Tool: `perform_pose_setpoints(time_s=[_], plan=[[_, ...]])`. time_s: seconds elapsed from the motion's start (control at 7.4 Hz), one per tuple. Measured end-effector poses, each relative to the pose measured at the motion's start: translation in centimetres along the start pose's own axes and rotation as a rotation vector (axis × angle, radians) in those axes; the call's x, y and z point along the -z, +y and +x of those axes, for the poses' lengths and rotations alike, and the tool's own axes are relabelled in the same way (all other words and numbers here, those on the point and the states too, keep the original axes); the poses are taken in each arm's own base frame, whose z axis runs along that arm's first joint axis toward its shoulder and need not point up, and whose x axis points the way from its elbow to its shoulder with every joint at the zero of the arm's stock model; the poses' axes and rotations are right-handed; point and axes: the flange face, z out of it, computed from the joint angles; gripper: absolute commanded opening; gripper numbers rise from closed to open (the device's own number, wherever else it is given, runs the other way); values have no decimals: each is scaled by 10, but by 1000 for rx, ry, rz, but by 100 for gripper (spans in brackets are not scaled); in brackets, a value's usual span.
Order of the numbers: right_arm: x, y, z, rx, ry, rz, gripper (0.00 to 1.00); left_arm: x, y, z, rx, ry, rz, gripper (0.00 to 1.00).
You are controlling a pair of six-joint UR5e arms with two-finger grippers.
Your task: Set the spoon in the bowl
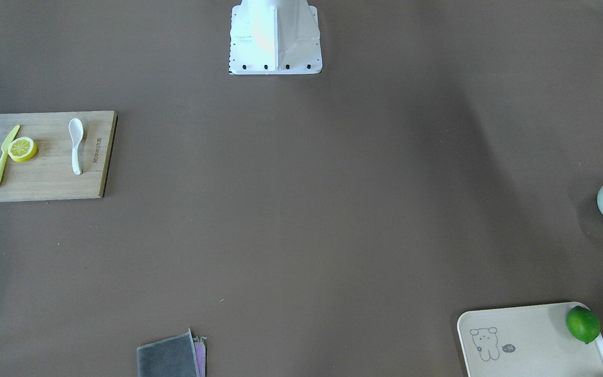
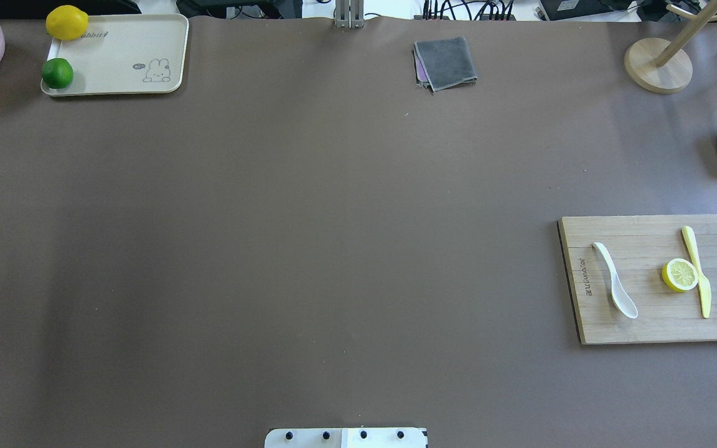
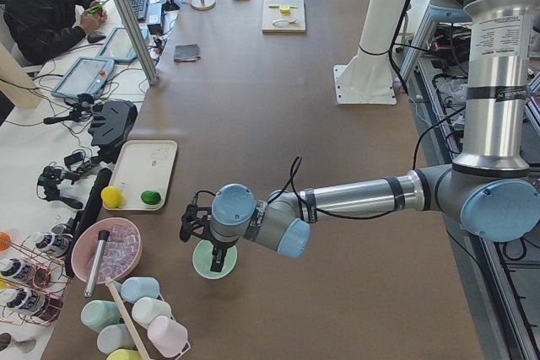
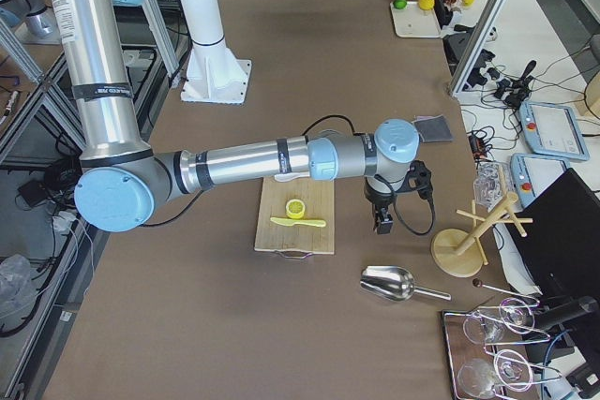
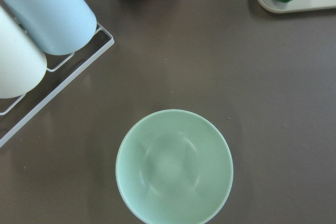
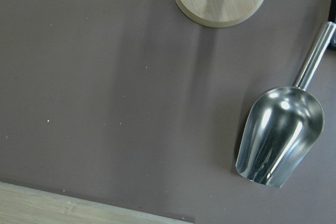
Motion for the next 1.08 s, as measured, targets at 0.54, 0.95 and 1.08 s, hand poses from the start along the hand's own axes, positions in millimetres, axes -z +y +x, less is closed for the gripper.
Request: perform_pose_setpoints(time_s=[0.54,0.95,1.08], plan=[[-37,-13,-60,-53,-26,26,100,-32,-45,-27,70,-52,8,98],[-51,-15,-79,-107,-46,35,100,-58,-23,-54,120,-49,-48,98],[-51,-15,-81,-112,-49,35,100,-69,-15,-57,131,-44,-76,98]])
